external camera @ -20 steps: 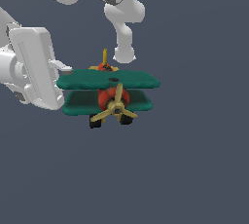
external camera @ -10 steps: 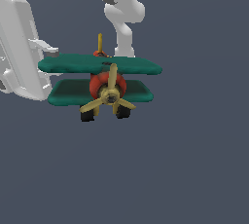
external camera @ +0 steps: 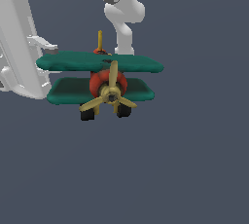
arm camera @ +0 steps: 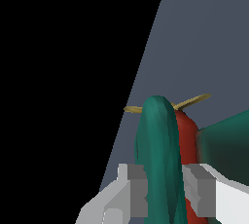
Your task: Pick up the object and move it to a goal position.
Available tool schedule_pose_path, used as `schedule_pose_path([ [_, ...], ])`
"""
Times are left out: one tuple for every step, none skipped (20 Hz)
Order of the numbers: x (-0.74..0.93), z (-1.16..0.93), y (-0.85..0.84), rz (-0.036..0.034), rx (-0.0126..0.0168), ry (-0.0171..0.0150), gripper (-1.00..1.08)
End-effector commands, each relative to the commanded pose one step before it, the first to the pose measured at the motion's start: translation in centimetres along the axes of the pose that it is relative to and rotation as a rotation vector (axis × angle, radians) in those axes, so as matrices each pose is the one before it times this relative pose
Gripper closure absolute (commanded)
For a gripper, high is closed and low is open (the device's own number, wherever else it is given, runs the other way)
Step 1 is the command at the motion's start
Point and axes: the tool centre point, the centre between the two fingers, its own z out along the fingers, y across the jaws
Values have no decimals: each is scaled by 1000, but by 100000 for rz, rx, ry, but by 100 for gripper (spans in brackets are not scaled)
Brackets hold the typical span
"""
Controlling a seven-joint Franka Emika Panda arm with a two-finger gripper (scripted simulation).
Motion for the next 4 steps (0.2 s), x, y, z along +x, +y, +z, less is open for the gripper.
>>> schedule_pose_path([
  [401, 399, -1531, -785, 111, -128, 108],
  [91, 97, -317, 0, 0, 0, 108],
  [54, 59, -190, 0, 0, 0, 108],
  [18, 41, -63, 1, 55, -42, 108],
])
